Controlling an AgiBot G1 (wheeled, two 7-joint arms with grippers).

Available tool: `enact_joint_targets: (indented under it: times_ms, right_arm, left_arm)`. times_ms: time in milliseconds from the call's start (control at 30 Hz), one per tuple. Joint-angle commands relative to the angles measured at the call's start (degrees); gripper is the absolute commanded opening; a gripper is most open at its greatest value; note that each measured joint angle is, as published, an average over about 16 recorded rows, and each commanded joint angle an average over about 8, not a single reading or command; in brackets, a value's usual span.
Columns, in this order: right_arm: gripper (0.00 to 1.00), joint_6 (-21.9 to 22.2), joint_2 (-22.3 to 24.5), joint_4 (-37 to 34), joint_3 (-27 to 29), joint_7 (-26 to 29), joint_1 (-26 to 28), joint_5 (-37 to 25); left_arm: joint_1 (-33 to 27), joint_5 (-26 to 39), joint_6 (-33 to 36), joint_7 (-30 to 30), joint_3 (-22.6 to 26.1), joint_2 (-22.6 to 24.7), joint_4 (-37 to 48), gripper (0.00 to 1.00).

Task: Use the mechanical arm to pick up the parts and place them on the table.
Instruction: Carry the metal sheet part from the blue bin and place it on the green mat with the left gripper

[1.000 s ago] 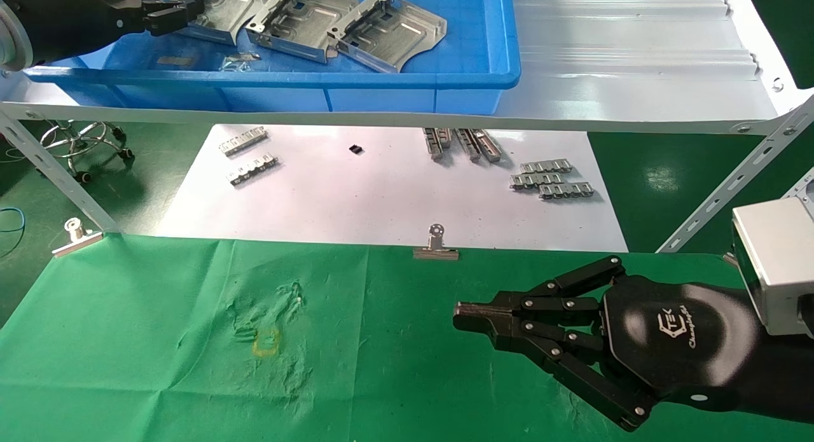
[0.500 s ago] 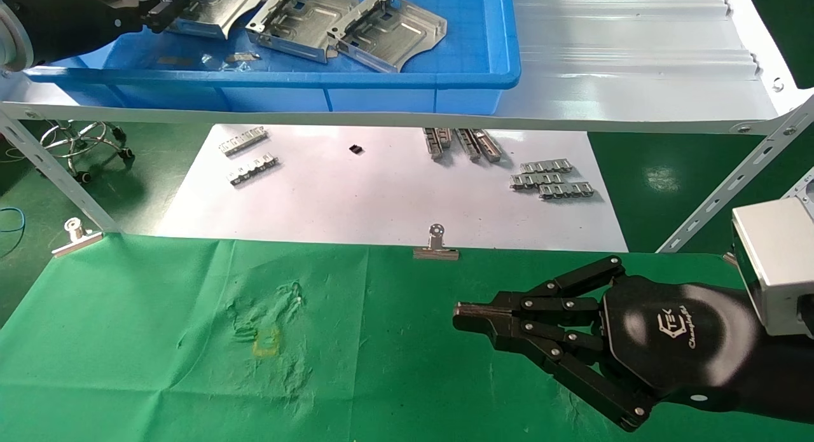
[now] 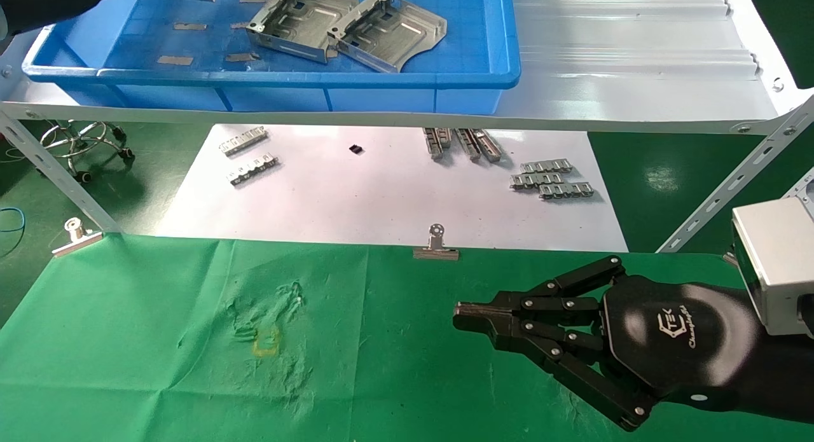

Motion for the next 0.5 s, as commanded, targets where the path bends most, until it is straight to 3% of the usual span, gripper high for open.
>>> enact_joint_targets:
  times_ms: [33,200,500]
  right_arm:
    - [0.0,0.0,0.0,0.0,0.0,0.0,0.0,0.0]
    - [0.0,0.0,0.0,0.0,0.0,0.0,0.0,0.0]
    - [0.0,0.0,0.0,0.0,0.0,0.0,0.0,0.0]
  left_arm:
    - [-0.18,-0.88,0.52,0.89,-0.62,-0.34,-0.66,0.0]
    - [0.41,-3.14,9.76,4.0,-2.0,-2.73,-2.71,0.0]
    - [3.28,-6.59,35.94,11.09,-3.41,-8.46,-6.09,0.0]
